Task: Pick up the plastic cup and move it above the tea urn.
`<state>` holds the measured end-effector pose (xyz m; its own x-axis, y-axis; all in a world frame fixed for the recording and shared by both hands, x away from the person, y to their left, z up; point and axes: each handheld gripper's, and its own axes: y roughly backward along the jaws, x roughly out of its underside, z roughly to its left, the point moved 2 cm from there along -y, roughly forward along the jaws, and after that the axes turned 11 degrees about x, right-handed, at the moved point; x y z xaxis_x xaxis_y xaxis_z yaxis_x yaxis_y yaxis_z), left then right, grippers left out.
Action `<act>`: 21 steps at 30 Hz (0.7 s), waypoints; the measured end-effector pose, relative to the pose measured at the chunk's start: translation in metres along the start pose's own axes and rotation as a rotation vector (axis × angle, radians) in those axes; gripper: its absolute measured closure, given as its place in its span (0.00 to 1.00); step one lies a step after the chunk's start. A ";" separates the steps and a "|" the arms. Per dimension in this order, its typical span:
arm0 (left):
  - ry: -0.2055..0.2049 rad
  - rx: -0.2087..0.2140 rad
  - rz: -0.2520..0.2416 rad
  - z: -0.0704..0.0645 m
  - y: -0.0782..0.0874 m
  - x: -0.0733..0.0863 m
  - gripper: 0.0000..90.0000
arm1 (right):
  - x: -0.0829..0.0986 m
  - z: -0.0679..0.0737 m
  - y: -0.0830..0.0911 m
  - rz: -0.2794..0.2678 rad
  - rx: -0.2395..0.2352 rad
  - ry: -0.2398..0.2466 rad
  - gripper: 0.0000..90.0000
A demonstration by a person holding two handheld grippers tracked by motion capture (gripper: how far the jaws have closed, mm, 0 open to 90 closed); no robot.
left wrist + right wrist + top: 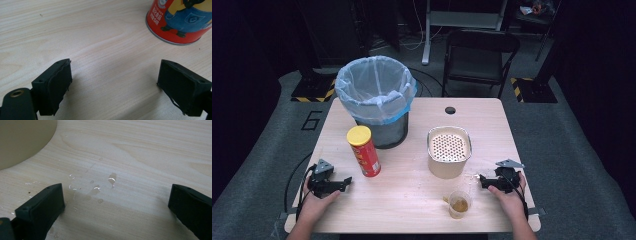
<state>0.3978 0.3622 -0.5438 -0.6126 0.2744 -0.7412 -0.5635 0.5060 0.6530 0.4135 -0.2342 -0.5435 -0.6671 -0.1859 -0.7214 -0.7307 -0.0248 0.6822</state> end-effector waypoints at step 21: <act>0.022 -0.044 -0.019 -0.003 0.000 0.001 0.18 | 0.000 0.002 0.002 -0.020 -0.013 0.009 0.07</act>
<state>0.3955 0.3603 -0.5441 -0.6130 0.2466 -0.7506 -0.5989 0.4746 0.6451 0.4113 -0.2324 -0.5427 -0.6511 -0.1943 -0.7337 -0.7419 -0.0409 0.6693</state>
